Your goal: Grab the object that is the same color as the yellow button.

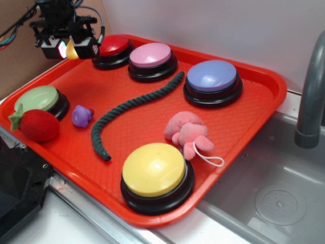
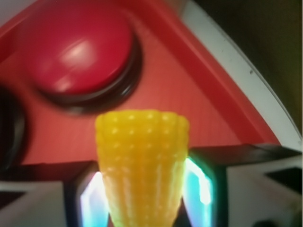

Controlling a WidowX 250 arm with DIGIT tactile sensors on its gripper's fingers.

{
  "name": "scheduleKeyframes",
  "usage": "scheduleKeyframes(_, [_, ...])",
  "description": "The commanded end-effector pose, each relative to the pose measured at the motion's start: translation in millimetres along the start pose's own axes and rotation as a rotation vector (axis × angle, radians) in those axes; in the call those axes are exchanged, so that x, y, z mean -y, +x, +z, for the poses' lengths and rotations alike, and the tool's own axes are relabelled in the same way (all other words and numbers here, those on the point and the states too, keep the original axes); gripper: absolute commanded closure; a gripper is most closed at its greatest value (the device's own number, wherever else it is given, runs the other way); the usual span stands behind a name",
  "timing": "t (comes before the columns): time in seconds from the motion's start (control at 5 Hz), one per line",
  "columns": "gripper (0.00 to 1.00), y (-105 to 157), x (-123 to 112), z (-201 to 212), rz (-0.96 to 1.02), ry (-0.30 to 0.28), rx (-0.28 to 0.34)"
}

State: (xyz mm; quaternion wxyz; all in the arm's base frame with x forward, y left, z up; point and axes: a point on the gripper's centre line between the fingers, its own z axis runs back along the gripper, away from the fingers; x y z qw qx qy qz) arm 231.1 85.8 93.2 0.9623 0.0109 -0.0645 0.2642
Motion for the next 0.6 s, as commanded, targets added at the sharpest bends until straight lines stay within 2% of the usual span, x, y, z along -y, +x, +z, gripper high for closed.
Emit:
scheduleKeyframes(0.0, [1.00, -25.6, 46.8, 71.4, -0.319, -0.092, -0.110])
scheduleKeyframes(0.2, [1.00, -42.7, 59.6, 85.2, -0.430, -0.148, -0.112])
scheduleKeyframes(0.4, [1.00, -45.0, 60.1, 85.3, -0.522, -0.167, -0.078])
